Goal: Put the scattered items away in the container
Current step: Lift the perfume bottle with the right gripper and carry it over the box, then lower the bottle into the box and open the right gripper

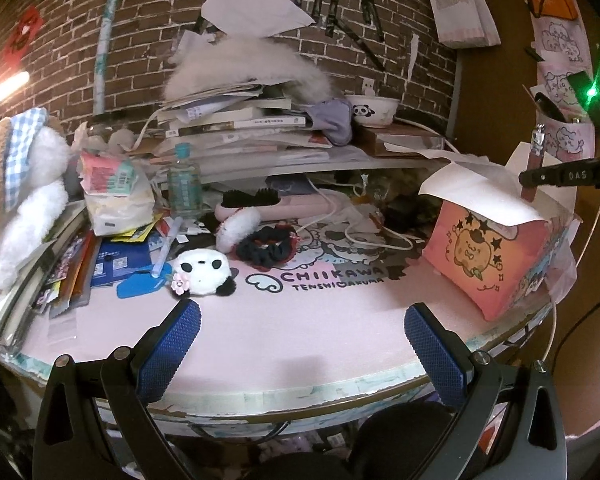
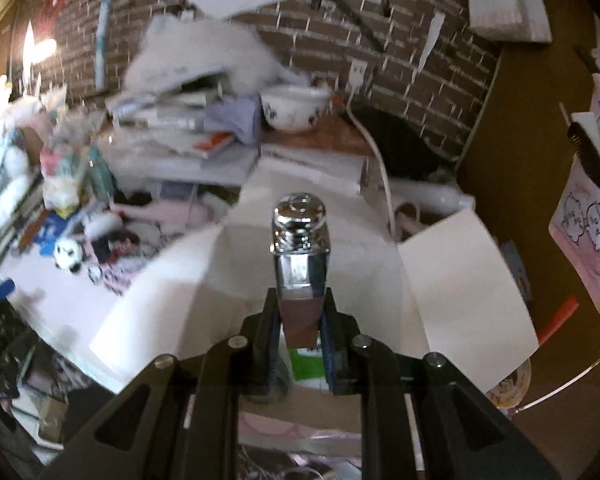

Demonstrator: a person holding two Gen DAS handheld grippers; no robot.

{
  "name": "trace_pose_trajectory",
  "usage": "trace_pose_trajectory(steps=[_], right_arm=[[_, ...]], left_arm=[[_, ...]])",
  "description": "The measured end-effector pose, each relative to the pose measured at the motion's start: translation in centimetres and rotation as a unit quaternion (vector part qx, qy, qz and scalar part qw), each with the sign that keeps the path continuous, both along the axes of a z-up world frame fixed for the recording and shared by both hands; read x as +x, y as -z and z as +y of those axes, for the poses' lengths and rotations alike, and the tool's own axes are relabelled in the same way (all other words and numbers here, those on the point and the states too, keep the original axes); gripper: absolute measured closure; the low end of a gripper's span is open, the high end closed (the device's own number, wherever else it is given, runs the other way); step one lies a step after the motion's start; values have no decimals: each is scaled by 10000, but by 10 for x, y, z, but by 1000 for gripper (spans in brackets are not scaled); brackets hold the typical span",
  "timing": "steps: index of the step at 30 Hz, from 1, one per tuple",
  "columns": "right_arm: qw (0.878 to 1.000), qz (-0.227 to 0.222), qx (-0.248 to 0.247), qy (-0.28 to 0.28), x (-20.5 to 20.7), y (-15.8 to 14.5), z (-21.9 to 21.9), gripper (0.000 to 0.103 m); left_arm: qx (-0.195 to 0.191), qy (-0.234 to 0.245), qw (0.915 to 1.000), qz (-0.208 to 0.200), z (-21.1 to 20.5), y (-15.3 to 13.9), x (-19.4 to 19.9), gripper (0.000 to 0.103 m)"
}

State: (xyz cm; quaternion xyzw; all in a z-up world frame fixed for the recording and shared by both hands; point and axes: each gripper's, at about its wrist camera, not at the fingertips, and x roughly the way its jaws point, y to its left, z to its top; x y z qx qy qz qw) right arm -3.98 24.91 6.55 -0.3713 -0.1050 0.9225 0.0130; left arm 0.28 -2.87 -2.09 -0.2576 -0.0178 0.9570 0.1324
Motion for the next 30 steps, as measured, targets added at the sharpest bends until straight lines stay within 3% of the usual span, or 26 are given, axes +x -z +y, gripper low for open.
trace_pose_trajectory(steps=[17, 30], right_arm=[[9850, -1708, 251, 46, -54, 59, 12, 88], [9754, -2196, 160, 107, -68, 79, 15, 88]], left_arm=[[14, -13, 10000, -53, -1, 3, -3, 1], [9, -43, 10000, -74, -2, 5, -4, 1]])
